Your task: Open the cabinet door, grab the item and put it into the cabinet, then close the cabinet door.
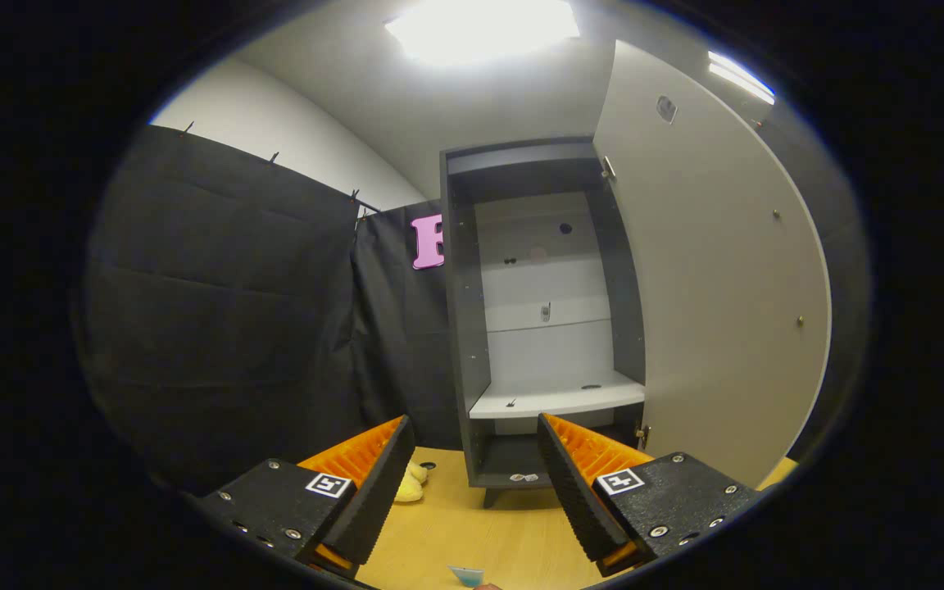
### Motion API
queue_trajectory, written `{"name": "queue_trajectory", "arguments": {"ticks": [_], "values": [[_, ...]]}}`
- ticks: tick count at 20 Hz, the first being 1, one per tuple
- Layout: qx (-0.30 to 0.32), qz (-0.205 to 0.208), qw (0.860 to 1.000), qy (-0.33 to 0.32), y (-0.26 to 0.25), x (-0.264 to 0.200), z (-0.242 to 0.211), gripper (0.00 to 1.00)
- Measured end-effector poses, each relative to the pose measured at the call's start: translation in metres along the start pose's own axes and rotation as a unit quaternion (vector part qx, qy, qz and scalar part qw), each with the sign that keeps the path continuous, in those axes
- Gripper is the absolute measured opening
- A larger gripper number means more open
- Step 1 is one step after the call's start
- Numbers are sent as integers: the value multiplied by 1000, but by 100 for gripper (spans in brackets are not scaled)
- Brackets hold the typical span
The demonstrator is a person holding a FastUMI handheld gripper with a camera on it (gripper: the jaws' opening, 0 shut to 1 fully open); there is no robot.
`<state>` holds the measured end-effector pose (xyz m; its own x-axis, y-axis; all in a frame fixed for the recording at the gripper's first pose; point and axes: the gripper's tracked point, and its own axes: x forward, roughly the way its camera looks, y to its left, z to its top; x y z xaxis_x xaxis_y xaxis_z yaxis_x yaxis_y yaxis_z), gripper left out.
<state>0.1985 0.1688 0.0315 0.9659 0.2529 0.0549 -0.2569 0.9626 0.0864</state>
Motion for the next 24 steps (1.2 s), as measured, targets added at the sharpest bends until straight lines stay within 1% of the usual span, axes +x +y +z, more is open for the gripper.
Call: {"name": "queue_trajectory", "arguments": {"ticks": [3,6,9,12,16,20,24], "values": [[17,-5,999,39,4,10,-51,93],[28,-8,995,98,11,16,-105,93],[29,-10,990,136,13,18,-146,93],[28,-9,986,164,11,16,-179,93],[25,-20,980,196,6,16,-221,94],[38,-29,968,247,4,8,-266,92],[30,-37,958,283,1,3,-300,90]]}}
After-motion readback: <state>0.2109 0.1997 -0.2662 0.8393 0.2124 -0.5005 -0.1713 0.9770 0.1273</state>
